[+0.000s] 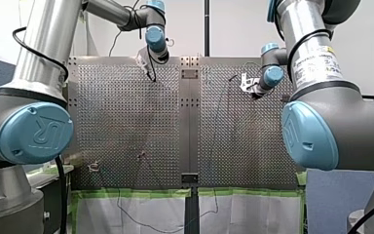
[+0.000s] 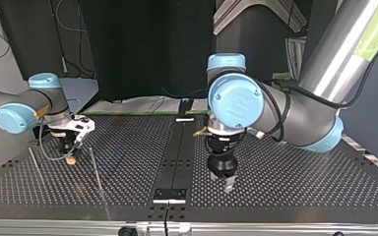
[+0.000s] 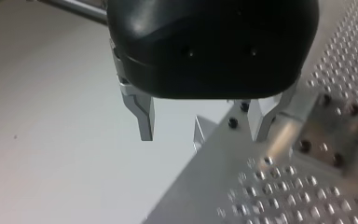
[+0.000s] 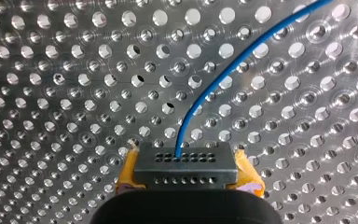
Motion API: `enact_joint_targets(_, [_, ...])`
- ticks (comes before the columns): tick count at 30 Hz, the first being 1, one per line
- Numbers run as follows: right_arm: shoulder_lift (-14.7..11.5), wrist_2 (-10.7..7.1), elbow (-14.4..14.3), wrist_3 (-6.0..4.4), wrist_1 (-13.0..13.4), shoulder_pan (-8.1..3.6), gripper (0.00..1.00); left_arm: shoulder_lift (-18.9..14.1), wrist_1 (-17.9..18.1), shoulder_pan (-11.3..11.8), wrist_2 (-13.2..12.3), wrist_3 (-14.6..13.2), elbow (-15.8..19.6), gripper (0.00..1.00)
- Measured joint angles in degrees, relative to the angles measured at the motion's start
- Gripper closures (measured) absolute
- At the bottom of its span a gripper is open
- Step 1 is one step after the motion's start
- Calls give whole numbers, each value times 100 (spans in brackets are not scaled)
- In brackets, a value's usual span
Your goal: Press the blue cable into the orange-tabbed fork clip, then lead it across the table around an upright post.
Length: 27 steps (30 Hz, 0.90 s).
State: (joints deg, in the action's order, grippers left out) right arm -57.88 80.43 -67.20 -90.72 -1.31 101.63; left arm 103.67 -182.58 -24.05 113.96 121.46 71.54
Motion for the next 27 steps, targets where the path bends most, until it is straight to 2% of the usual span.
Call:
enact_joint_targets(5, [1,1,0,5,0,14,100,-1,261,2,122,-59,263,0])
enact_joint_targets(16, [2,24,0,11,0,41,100,1,792,-28,220,-47,794,0])
enact_joint_targets(23, [2,20,0,11,-6,70,100,6,1179,-133,562,-374,1180,0])
enact_joint_targets(27, [2,24,-1,10,-8,74,100,7,1384,-165,740,-460,1383,0])
